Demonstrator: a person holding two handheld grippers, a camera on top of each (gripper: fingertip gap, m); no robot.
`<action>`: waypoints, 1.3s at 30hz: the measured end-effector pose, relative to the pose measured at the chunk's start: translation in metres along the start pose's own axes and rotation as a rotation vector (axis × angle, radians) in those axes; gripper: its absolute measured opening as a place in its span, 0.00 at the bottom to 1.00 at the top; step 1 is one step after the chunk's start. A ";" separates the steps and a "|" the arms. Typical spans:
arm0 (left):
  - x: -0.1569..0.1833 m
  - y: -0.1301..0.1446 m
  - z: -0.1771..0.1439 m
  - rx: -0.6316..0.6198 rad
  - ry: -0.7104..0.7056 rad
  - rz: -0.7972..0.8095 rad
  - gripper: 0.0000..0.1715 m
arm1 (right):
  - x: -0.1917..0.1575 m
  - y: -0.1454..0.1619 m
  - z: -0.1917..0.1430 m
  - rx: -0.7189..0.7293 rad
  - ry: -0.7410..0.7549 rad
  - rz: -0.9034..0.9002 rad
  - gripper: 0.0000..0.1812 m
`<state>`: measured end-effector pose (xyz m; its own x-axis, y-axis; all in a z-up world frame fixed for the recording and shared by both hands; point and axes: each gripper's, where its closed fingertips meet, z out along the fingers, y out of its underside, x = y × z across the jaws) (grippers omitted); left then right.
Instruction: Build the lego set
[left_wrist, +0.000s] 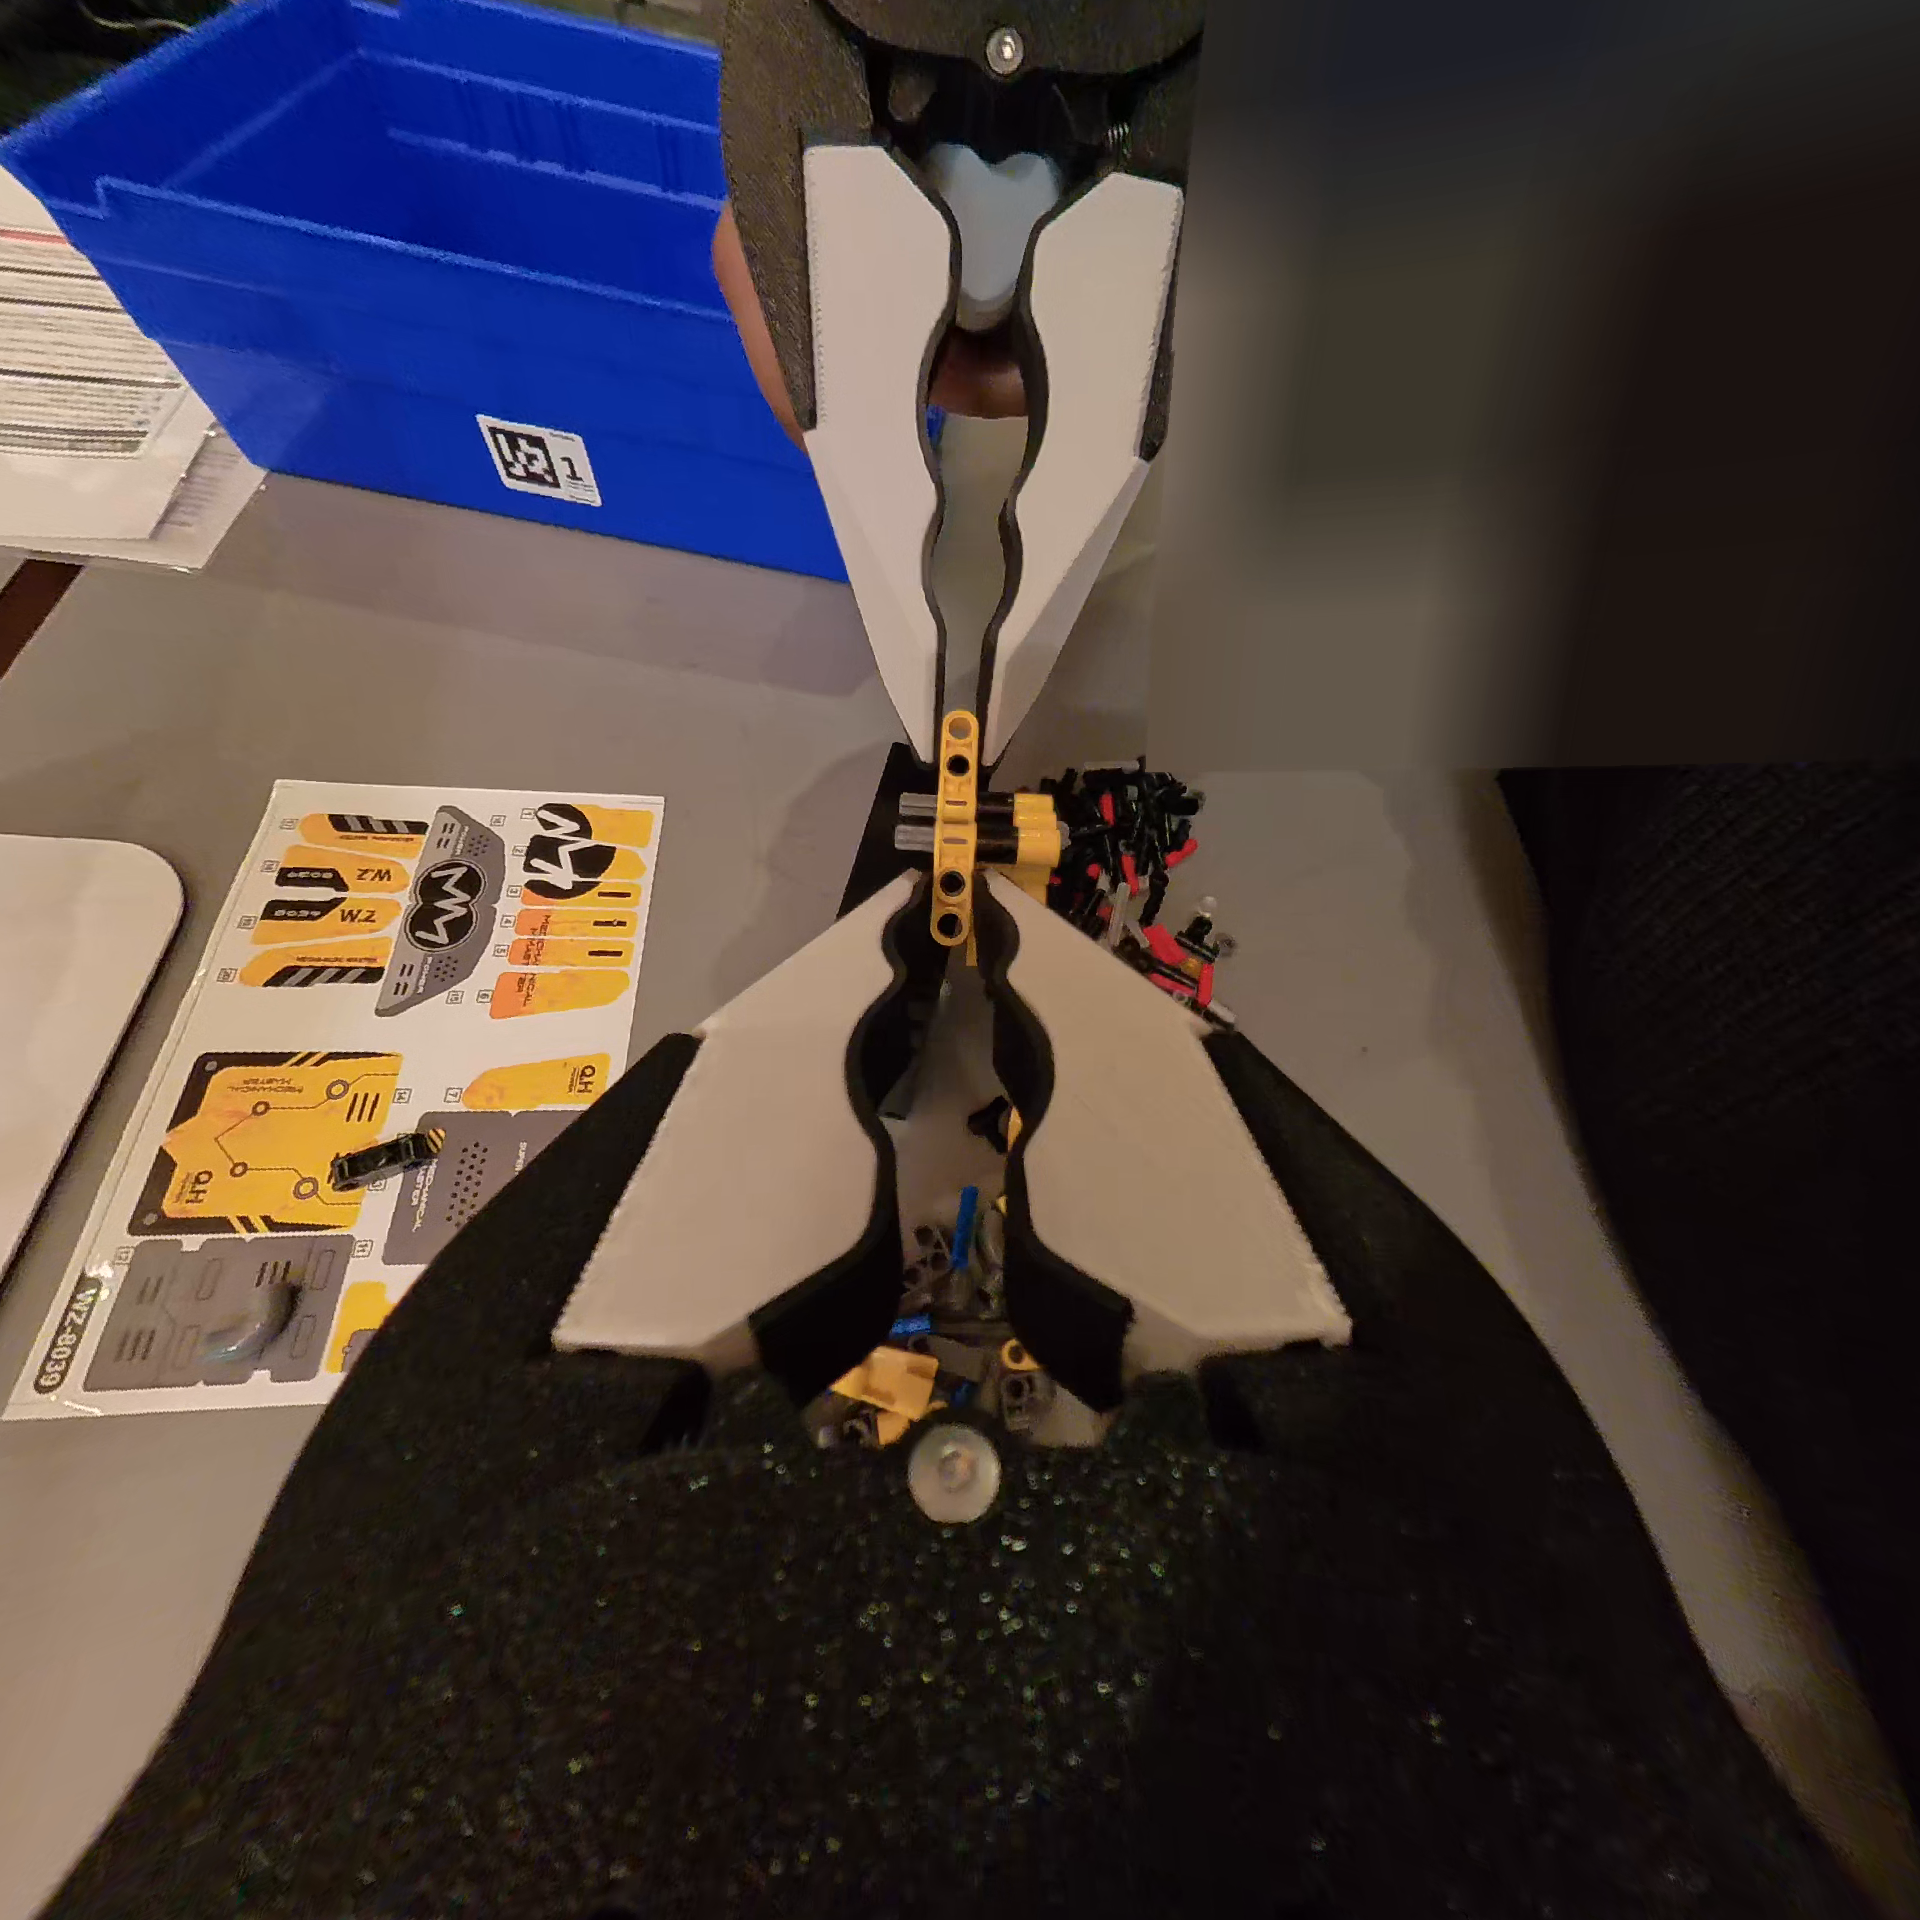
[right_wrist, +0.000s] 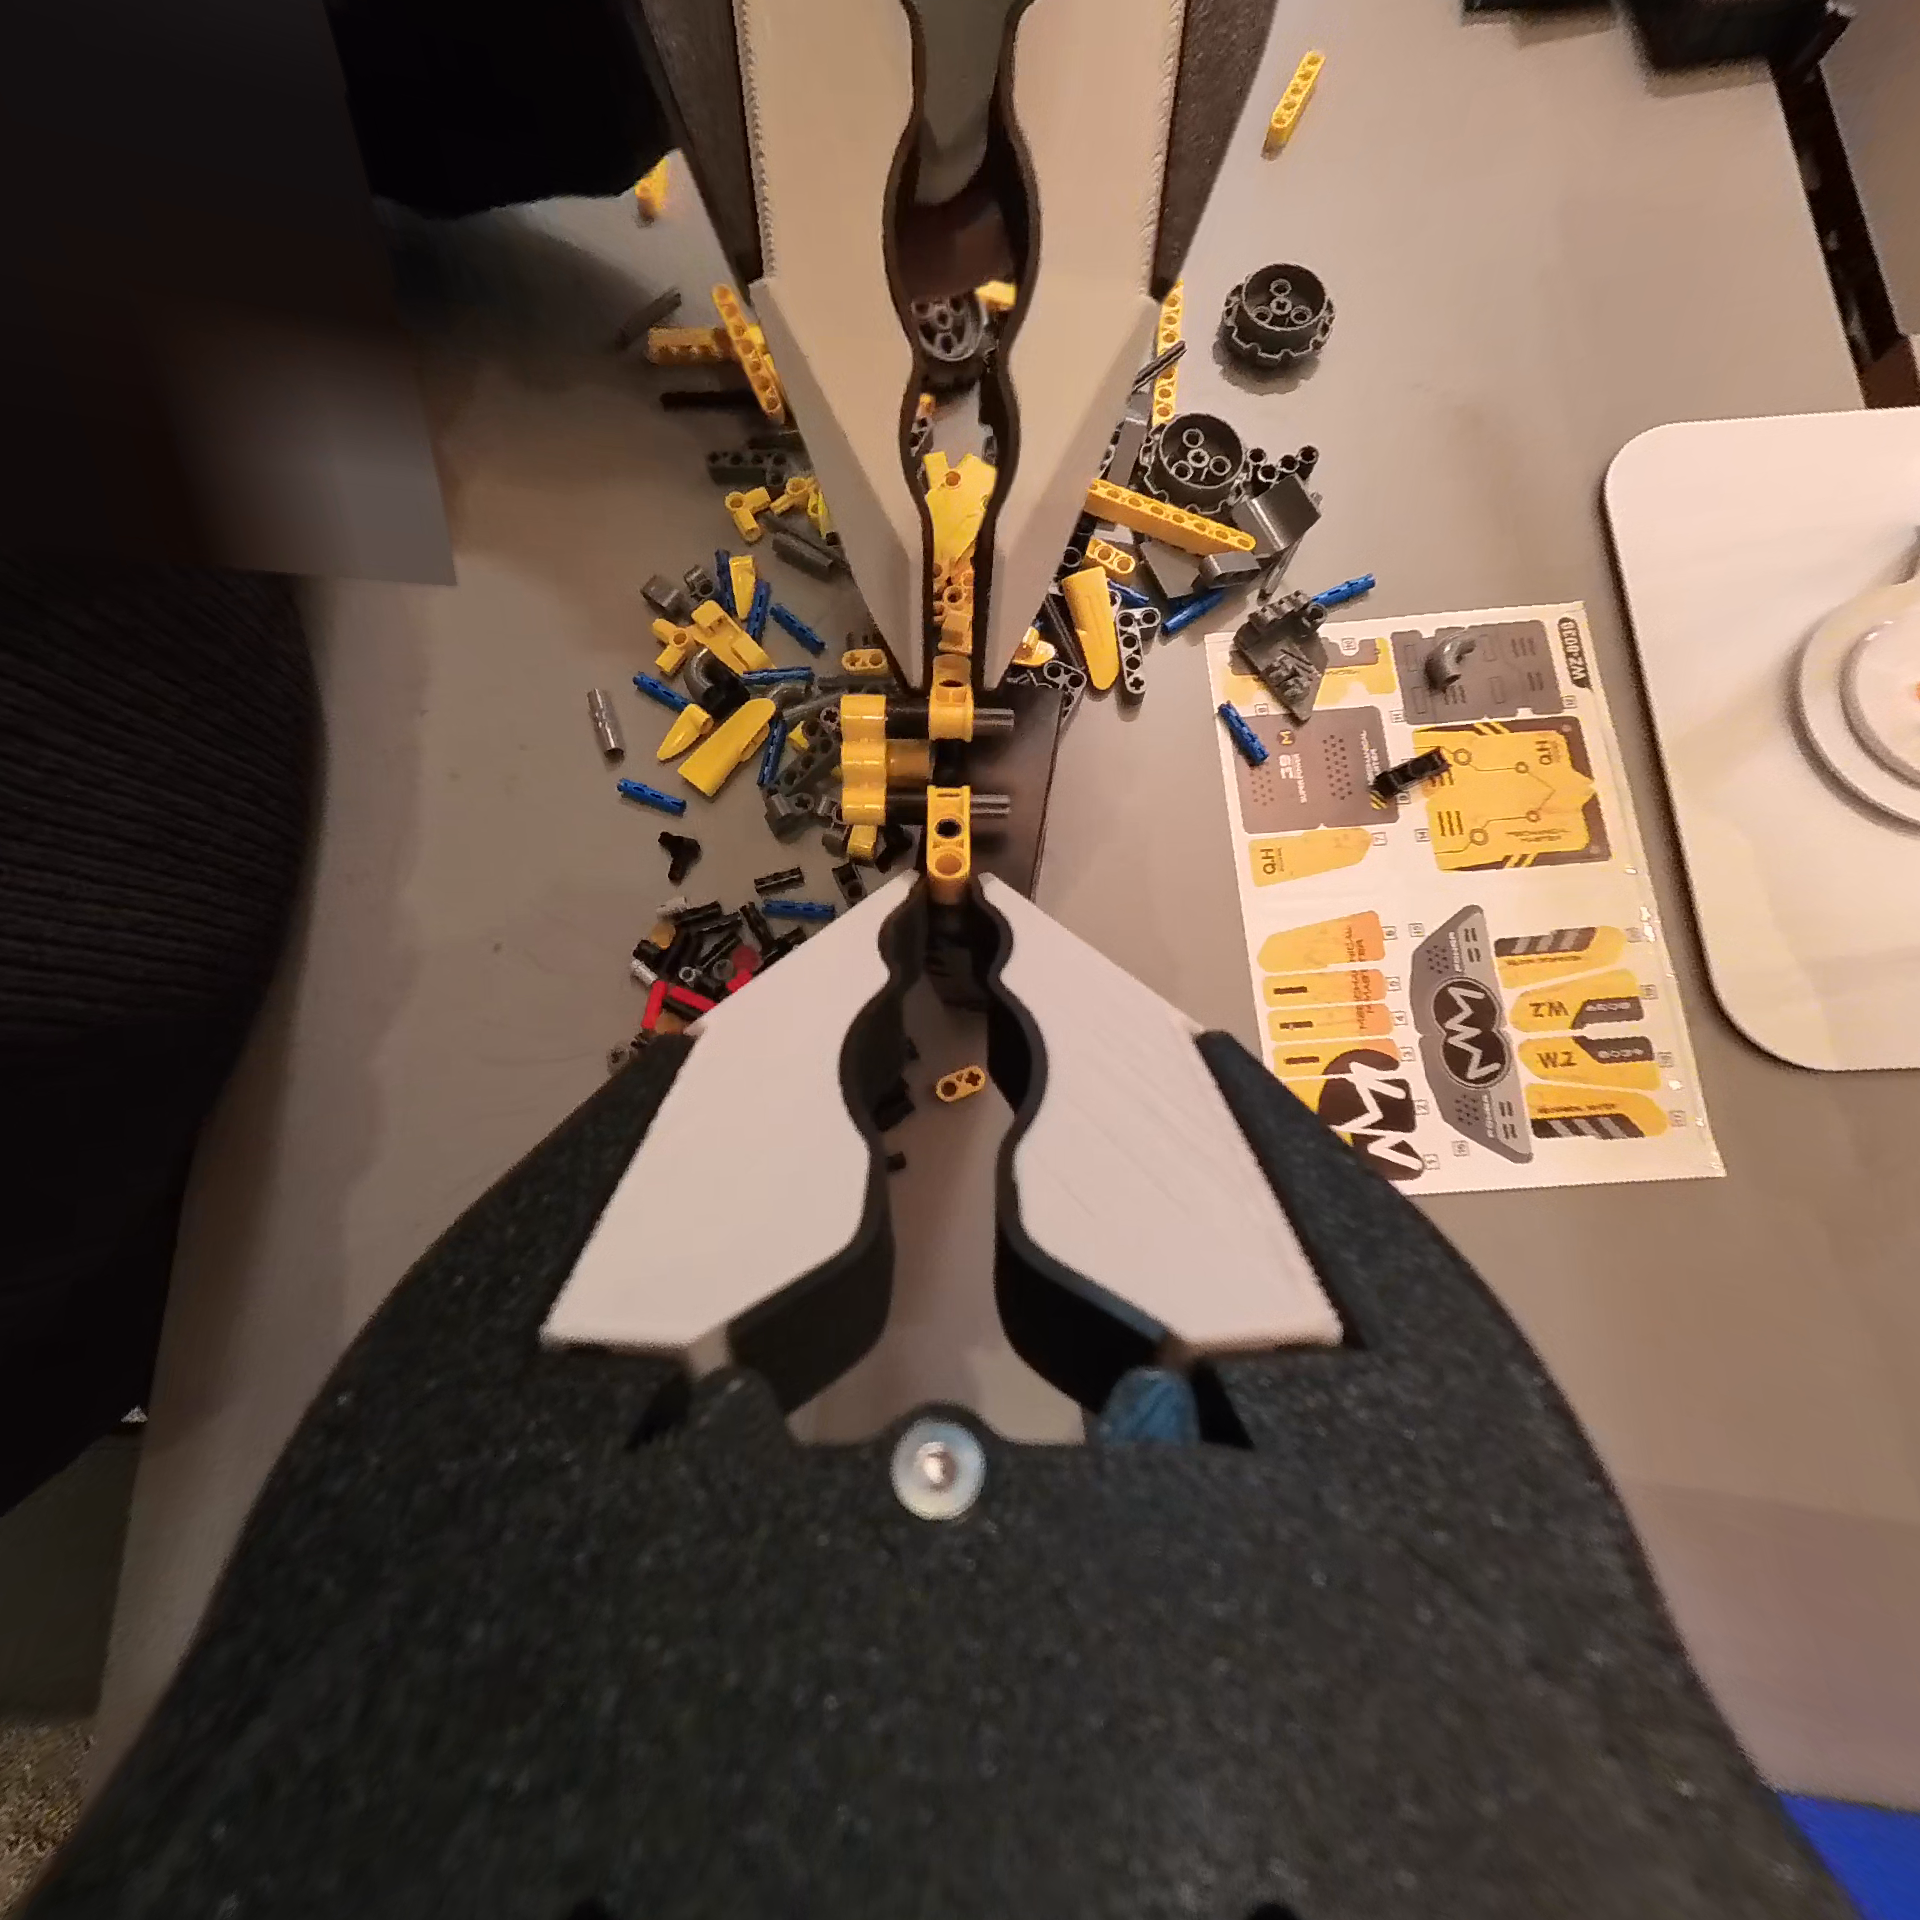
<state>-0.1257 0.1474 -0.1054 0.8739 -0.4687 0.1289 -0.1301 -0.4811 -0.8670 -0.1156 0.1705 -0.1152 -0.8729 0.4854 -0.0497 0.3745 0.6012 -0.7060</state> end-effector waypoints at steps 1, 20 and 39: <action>0.000 0.000 0.000 -0.007 0.007 0.006 0.04 | 0.000 0.000 0.000 0.001 0.001 0.000 0.04; 0.002 0.003 0.000 -0.116 0.043 0.083 0.04 | -0.004 0.001 0.001 0.050 0.080 0.085 0.04; 0.003 0.002 0.003 -0.141 0.036 0.102 0.04 | -0.001 0.002 0.002 0.043 0.123 0.076 0.07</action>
<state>-0.1221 0.1474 -0.1081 0.8358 -0.5454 0.0635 -0.2836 -0.5279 -0.8006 -0.1146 0.1698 -0.1180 -0.7967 0.6040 -0.0188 0.4216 0.5333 -0.7334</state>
